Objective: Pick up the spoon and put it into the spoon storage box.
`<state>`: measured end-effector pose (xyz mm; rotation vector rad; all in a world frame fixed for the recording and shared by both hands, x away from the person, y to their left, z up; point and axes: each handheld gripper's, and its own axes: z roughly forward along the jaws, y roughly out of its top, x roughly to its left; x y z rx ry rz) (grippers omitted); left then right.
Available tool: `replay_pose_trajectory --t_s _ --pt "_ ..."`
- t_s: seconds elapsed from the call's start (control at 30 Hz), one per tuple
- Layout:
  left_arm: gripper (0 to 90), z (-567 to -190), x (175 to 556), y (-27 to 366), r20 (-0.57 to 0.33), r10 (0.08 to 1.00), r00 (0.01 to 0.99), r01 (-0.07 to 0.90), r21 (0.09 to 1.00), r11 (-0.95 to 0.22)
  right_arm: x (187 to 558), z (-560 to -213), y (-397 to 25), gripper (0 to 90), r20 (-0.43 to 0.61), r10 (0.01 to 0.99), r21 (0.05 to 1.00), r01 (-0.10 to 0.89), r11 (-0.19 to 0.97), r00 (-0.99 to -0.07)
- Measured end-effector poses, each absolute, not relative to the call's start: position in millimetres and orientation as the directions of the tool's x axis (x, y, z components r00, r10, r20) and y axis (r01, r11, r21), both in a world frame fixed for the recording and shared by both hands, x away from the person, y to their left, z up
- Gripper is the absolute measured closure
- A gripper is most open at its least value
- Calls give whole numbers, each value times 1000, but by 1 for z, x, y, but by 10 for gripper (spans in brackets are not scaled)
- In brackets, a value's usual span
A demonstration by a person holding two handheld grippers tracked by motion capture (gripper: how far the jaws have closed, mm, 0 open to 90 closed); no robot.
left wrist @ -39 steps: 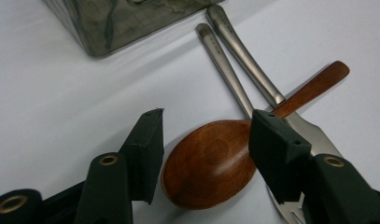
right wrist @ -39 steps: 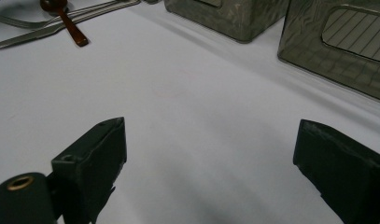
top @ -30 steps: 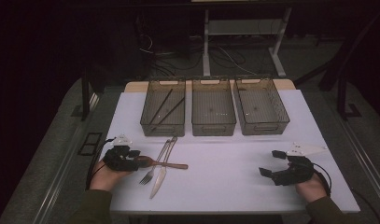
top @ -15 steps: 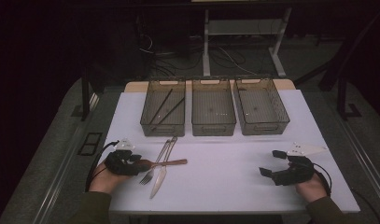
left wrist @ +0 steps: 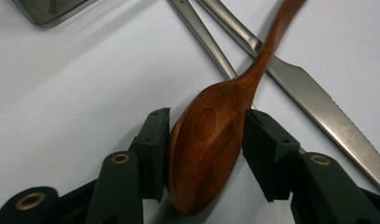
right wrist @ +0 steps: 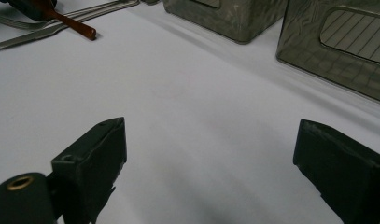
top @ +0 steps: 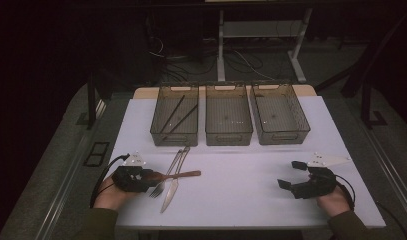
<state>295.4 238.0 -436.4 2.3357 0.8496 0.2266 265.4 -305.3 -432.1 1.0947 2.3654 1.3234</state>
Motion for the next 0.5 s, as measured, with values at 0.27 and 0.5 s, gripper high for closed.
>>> replay_pose_trajectory --t_s 0.27,0.5 --pt "555 -436 294 238 -33 606 795 493 616 -614 266 -432 -305 90 161 697 805 502 318 -699" --pt "588 -436 294 238 -26 592 805 480 616 -625 266 -433 -305 90 162 696 805 502 317 -699"
